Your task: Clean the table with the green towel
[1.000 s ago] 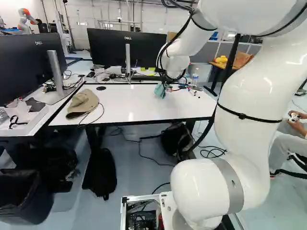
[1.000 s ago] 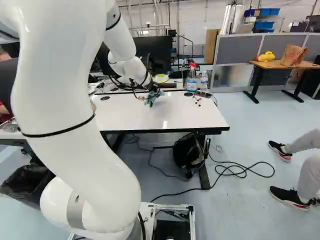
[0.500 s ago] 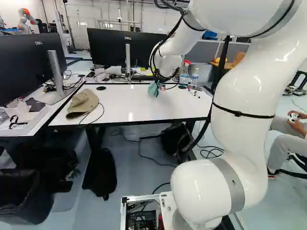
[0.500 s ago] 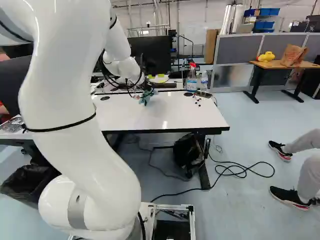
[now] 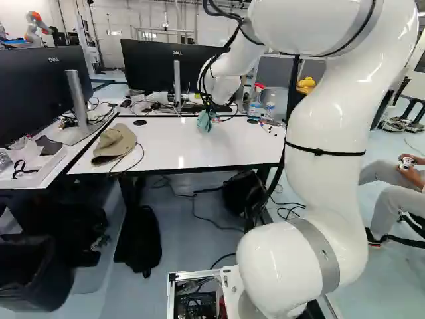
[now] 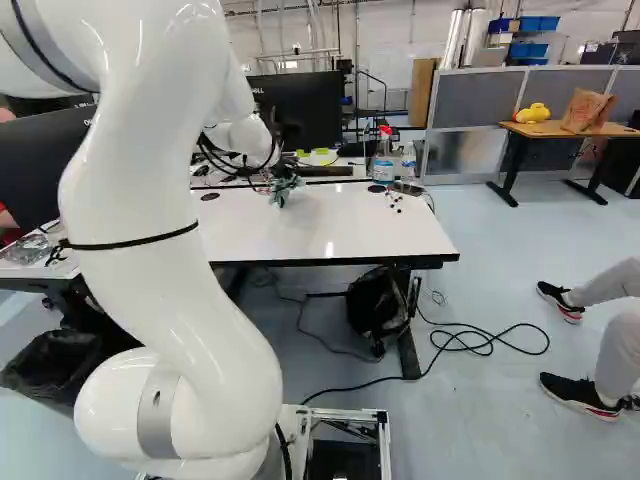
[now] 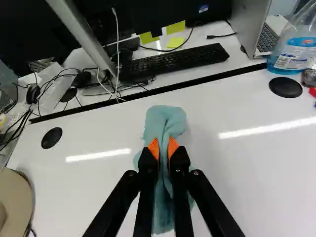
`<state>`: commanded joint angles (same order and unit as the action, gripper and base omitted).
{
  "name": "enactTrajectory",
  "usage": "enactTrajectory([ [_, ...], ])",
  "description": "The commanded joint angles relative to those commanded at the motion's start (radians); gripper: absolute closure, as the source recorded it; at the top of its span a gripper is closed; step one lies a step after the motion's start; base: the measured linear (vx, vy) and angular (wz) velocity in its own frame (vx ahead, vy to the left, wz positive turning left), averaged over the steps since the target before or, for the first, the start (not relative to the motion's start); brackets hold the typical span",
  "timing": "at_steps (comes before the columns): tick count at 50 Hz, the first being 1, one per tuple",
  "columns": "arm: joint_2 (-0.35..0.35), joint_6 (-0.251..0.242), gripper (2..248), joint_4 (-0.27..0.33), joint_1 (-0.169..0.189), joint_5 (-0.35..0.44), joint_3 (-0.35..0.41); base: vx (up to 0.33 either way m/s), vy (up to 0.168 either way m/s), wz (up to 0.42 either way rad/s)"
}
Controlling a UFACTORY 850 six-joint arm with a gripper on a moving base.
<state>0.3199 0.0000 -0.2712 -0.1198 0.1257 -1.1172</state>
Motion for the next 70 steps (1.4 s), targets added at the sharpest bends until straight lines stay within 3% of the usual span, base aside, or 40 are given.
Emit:
enactTrajectory([
  [23, 0.101, 0.000, 209, 0.000, -0.038, 0.000, -0.112, 0.000, 0.000, 0.000],
  [70, 0.201, 0.000, 209, 0.000, -0.039, 0.000, -0.127, 0.000, 0.000, 0.000],
])
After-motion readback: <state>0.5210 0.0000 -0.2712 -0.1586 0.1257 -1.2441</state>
